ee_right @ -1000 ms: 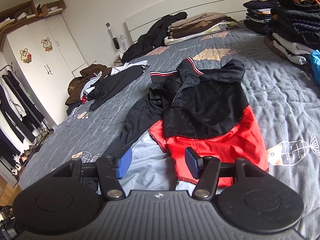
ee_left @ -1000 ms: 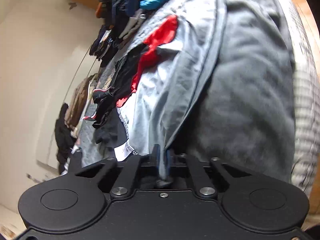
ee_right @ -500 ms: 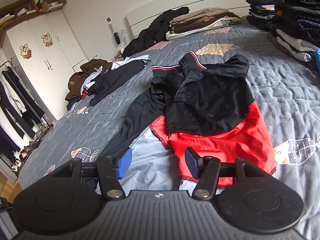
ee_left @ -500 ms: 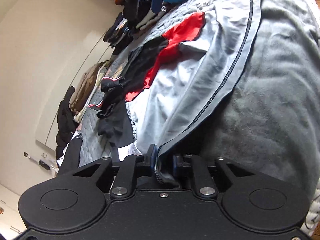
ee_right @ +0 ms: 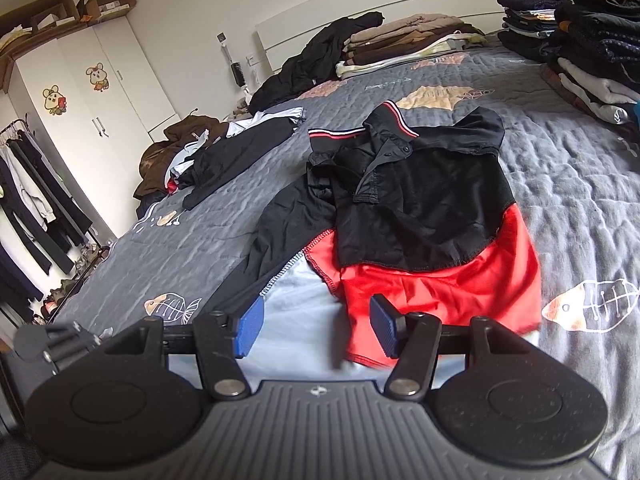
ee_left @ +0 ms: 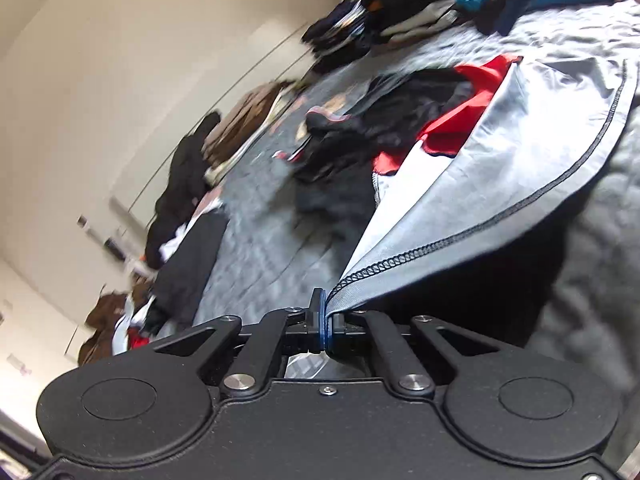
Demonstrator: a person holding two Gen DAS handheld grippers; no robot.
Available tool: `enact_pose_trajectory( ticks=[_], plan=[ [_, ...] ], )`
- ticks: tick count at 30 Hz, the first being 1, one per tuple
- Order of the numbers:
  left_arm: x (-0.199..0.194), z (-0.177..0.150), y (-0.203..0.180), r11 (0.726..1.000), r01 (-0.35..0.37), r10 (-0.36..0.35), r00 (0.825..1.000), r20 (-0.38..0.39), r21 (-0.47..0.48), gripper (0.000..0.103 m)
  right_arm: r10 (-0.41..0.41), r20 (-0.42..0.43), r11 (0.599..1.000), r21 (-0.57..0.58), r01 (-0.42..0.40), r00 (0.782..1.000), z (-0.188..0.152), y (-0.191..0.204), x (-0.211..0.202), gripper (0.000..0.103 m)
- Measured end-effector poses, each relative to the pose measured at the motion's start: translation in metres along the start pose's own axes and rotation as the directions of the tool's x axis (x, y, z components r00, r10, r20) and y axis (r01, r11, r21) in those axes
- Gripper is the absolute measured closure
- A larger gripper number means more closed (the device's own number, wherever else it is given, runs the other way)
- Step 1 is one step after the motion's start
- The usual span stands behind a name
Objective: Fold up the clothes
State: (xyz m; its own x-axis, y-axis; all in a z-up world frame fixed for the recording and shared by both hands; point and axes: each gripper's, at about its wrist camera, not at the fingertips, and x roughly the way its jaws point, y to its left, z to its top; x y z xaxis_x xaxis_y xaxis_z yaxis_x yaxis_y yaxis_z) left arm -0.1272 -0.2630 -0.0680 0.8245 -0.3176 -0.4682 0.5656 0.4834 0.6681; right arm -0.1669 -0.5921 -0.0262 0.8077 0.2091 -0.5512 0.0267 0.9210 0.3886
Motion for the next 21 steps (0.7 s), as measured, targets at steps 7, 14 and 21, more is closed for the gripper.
enact_pose_trajectory(
  ticks=[7, 14, 21],
  plan=[
    [0.006, -0.027, 0.003, 0.993, 0.114, -0.102, 0.97, -0.219, 0.042, 0.097, 0.002, -0.009, 1.0, -0.006, -0.002, 1.0, 0.0, 0.002, 0.003, 0.045],
    [-0.031, -0.003, 0.024, 0.962, 0.238, -0.25, 0.964, -0.085, -0.131, 0.045, 0.001, -0.007, 1.0, -0.007, -0.001, 1.0, 0.003, 0.0, 0.003, 0.045],
    [-0.002, 0.044, 0.057, 0.929, 0.223, -0.202, 0.974, 0.101, -0.294, 0.043, -0.023, 0.008, 0.999, 0.022, 0.023, 1.0, 0.01, -0.008, 0.005, 0.045]
  ],
)
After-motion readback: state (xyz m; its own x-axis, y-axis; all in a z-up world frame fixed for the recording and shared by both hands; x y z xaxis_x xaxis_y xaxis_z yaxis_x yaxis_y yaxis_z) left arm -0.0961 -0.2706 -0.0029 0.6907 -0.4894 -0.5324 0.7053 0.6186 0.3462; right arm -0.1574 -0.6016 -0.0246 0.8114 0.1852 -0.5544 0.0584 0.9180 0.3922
